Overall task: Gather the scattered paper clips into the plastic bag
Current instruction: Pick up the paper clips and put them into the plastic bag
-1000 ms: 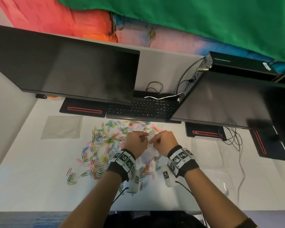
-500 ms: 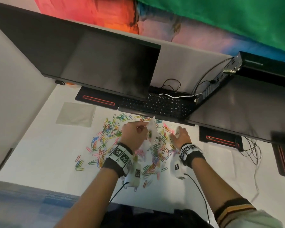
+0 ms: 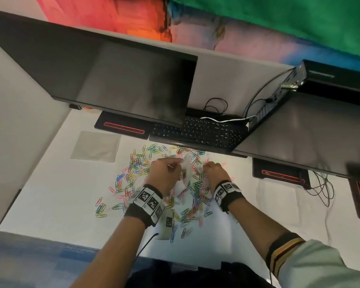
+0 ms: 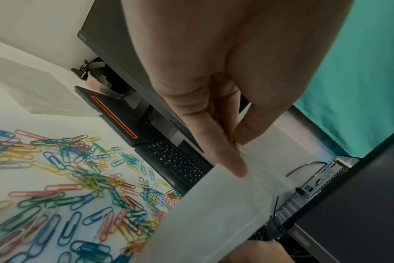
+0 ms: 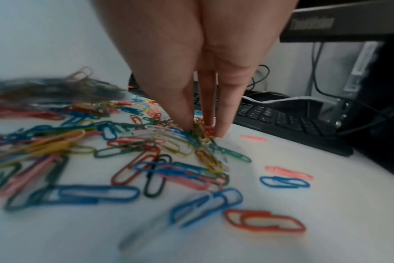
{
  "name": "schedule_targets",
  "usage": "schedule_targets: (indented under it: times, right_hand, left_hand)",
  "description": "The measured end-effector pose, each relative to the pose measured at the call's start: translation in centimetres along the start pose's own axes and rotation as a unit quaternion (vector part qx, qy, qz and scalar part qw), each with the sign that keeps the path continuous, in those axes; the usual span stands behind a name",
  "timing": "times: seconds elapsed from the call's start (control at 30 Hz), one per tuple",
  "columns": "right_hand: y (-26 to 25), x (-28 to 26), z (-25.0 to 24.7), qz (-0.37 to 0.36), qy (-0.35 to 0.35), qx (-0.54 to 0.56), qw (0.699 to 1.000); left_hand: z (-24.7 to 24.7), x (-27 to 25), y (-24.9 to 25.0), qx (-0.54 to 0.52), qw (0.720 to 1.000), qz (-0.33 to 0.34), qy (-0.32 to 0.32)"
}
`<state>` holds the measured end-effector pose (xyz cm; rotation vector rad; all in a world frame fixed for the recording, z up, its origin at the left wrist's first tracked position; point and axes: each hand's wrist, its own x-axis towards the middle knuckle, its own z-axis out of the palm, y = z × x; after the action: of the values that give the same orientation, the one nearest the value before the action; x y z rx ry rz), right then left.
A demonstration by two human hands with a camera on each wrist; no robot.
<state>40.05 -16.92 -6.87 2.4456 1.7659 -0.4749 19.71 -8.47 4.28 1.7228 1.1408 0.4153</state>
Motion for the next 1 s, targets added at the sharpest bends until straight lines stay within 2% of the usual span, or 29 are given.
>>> schedule_targets:
  times: [0.1,0.17,0.2,0.23,0.3,0.37,0.43,0.5,0.57,0.67,0.77,0.83,0.93,1.0]
  right_hand:
    - [0.2,0.0,-1.1,0.015,-0.004,0.001,1.0]
    - [0.3,-0.1,-2.1,0.074,0.012,0.071,0.995]
    - [0.4,-0.2,-2.5,0.125,0.025,0.14,0.982]
    - [0.5,-0.4,-3.0,0.18,0.039,0.23,0.956]
    - [0.5,-1.2,-3.8,0.258,0.059,0.422,0.867]
    - [-0.1,-2.6,-5.3,0.281,0.052,0.586,0.759]
    - [-1.2,-4.1,-7.4,0.255,0.04,0.697,0.669]
    - [-2.2,-5.6,-9.3,0.214,0.021,0.759,0.614]
    - [-2.9,-6.8,-10.5,0.181,-0.006,0.789,0.587]
    - [-3.9,-7.7,-10.9,0.172,-0.017,0.794,0.583]
    - [-5.0,-7.7,-10.9,0.179,0.008,0.779,0.601]
    - [-5.4,-7.4,-10.9,0.18,0.026,0.75,0.636]
    - [-5.9,-7.3,-10.8,0.171,0.031,0.678,0.714]
    - [-6.2,-7.1,-10.7,0.172,0.043,0.636,0.751]
  left_hand:
    - [0.3,-0.2,0.2,0.011,1.0,-0.001,-0.007]
    - [0.3,-0.4,0.3,0.015,1.0,0.004,-0.014]
    - [0.4,-0.4,0.4,0.016,1.0,0.01,-0.015]
    - [0.4,-0.5,0.4,0.018,1.0,0.013,-0.017]
    - [0.5,-0.5,0.5,0.023,0.999,0.015,-0.023]
    - [0.7,-0.4,0.5,0.02,0.999,0.018,-0.029]
    - [0.9,-0.3,0.6,0.02,0.999,0.02,-0.035]
    - [1.1,-0.2,0.8,0.025,0.999,0.024,-0.038]
    - [1.3,0.0,0.9,0.029,0.998,0.036,-0.043]
    - [1.8,0.1,1.2,0.034,0.997,0.048,-0.059]
    - [2.4,0.1,1.5,0.026,0.995,0.053,-0.081]
    - [2.7,0.0,1.7,0.031,0.993,0.062,-0.095]
    - [2.8,0.1,1.9,0.034,0.992,0.066,-0.103]
    - [2.8,0.3,1.9,0.028,0.992,0.063,-0.102]
